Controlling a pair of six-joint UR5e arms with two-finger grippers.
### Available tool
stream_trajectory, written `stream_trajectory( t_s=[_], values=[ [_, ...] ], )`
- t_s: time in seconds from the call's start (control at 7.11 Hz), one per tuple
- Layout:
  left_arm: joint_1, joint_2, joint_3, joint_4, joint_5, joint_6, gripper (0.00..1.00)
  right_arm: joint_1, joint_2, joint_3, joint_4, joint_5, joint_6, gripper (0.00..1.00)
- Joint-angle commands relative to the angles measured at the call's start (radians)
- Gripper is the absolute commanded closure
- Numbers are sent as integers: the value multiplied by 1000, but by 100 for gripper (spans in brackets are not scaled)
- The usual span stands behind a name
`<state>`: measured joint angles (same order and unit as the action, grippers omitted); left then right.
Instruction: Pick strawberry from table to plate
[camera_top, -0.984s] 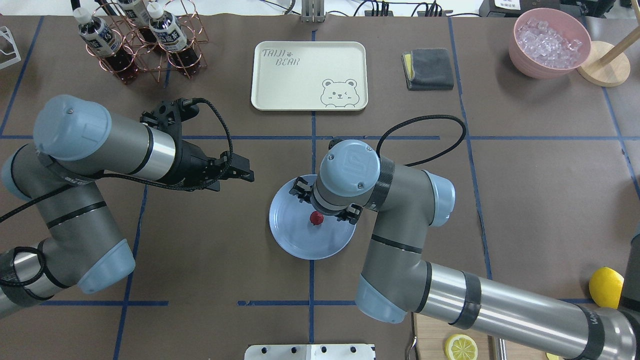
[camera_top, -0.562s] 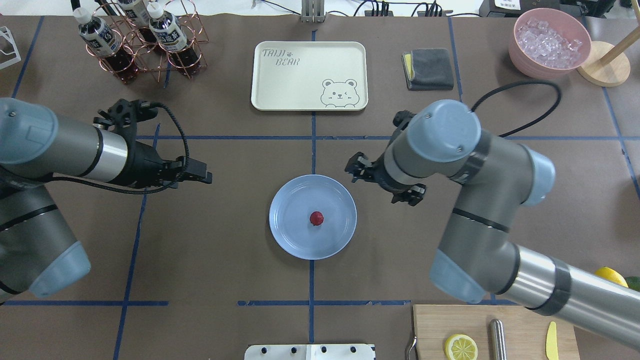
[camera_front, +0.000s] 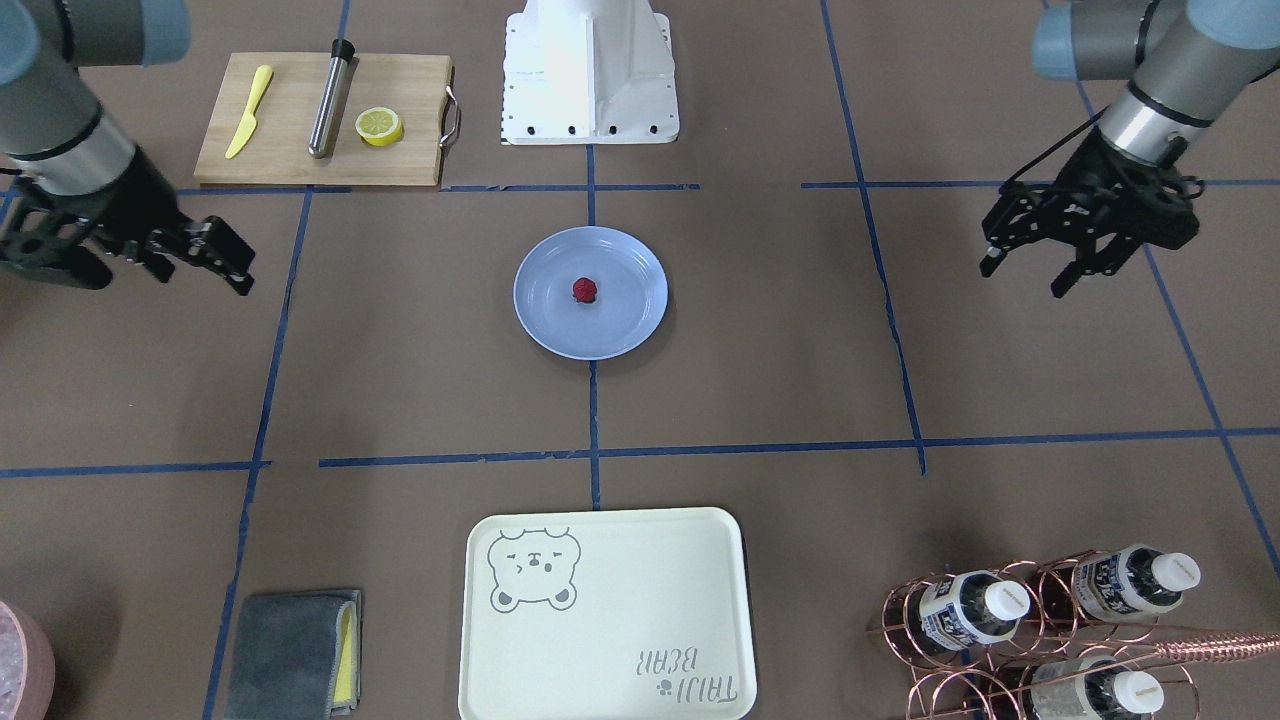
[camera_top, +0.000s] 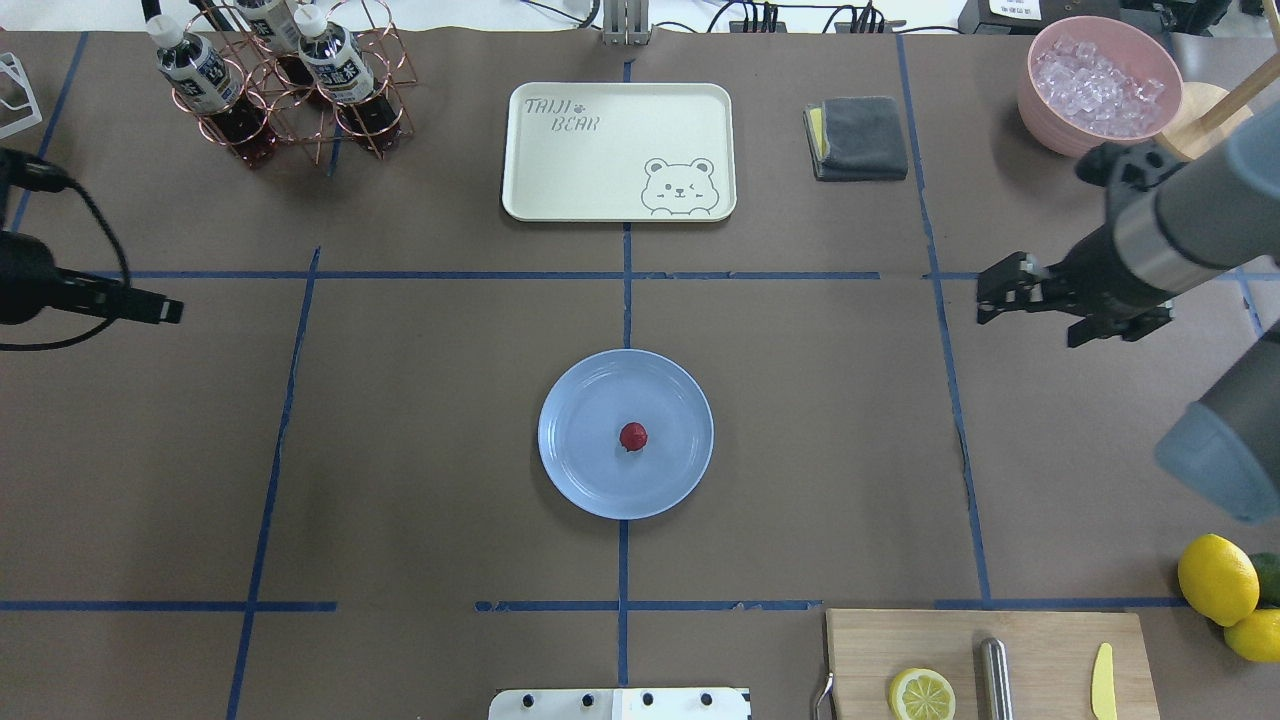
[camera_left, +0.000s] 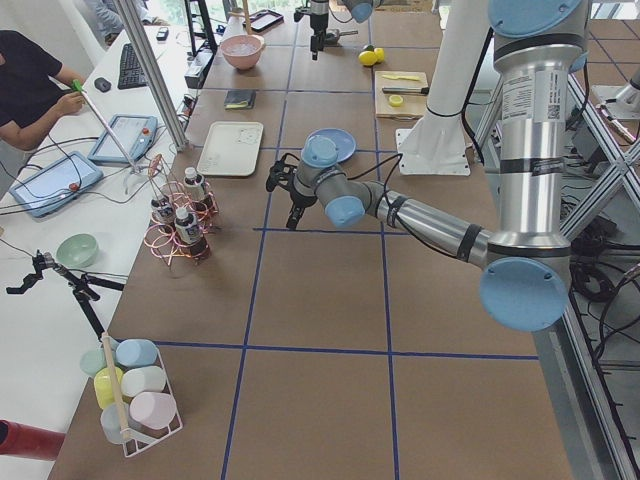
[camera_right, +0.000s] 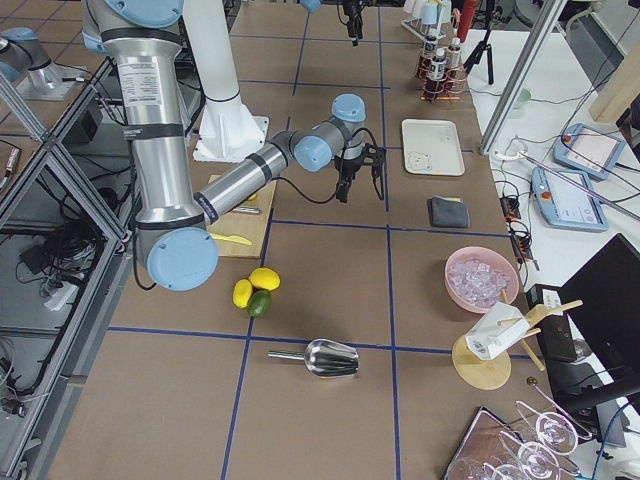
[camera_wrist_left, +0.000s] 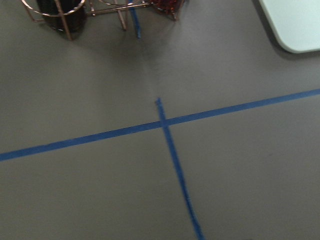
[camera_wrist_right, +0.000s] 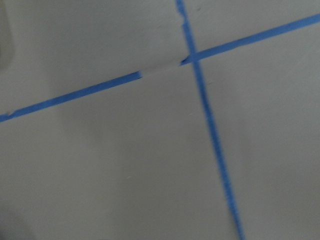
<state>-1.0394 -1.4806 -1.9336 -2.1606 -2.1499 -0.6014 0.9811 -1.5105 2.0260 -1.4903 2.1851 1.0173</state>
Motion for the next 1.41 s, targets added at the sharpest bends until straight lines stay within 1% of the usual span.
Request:
stream_trajectory(
  t_s=[0.0,0.14,0.28,0.42,0.56,0.7,0.84,0.98,1.12,1.27],
  values=[
    [-224,69,69,55,-99,385,8,207,-120,-47,-5,57,-378,0],
    [-299,57,77,232,-123,543,8,265,-132,-87,-5,70,-496,0],
    [-368,-13,99,422,-126,692,0,321,-135,-160,-1,90,-628,0],
    [-458,-55,85,632,-126,754,0,370,-132,-226,2,99,-799,0],
    [-475,-41,70,706,-131,764,0,416,-132,-260,1,117,-892,0],
    [-475,-34,77,709,-149,753,0,432,-140,-285,2,178,-954,0],
    [-470,-32,146,687,-320,747,0,432,-151,-286,8,195,-982,0],
    [-470,-27,201,594,-355,746,0,439,-151,-286,7,196,-984,0],
    [-470,-15,217,558,-355,753,0,459,-154,-285,-1,215,-990,0],
    [-470,-12,214,558,-343,750,0,461,-166,-283,5,235,-994,0]
  ],
)
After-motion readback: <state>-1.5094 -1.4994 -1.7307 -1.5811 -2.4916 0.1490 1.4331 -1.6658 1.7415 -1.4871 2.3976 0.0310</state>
